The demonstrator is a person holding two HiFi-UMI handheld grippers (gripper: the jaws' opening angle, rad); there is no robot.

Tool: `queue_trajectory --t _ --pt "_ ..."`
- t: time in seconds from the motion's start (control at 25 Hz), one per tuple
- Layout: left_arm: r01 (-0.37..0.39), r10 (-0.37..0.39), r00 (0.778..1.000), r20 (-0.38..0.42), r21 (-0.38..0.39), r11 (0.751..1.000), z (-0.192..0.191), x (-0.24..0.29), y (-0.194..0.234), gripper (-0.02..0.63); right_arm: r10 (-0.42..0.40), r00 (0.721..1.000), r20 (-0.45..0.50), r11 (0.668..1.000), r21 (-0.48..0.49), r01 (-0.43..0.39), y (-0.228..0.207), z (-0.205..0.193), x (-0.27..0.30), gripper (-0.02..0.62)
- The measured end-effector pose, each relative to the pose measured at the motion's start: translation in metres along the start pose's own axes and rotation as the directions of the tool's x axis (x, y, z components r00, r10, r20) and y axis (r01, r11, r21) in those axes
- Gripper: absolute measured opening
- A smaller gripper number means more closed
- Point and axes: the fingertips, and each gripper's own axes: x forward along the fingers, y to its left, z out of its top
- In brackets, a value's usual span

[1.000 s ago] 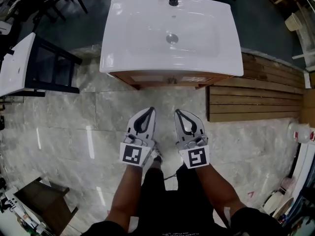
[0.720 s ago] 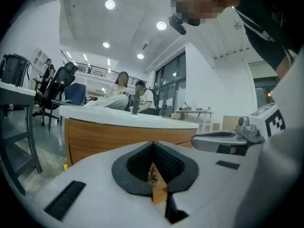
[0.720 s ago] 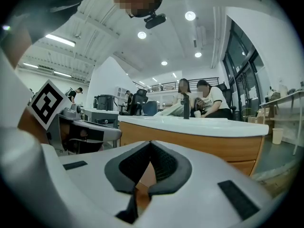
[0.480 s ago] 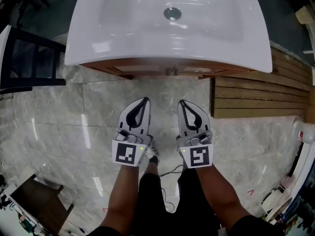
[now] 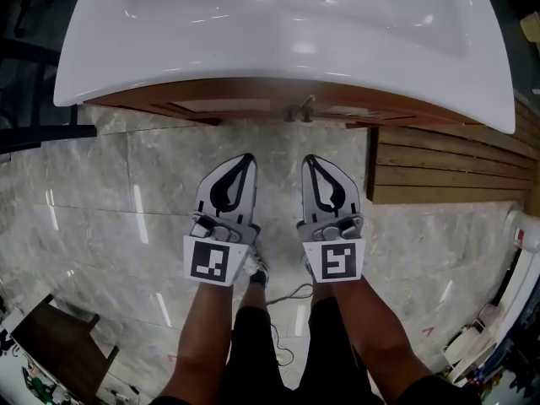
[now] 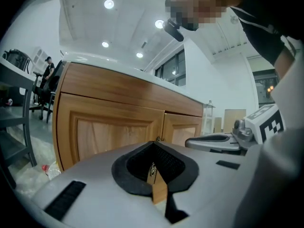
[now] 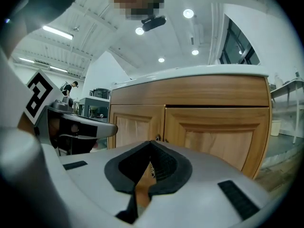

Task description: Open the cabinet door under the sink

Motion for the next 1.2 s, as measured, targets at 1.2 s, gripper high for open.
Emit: queue_trajectory --t 1.2 --pt "0.032 -0.032 0.997 -0.07 -0.003 0.999 -0.044 0.016 0.01 0.021 -0.134 0.985 -0.11 0.989 -0.077 0.126 -0.032 -0.083 0.072 0.128"
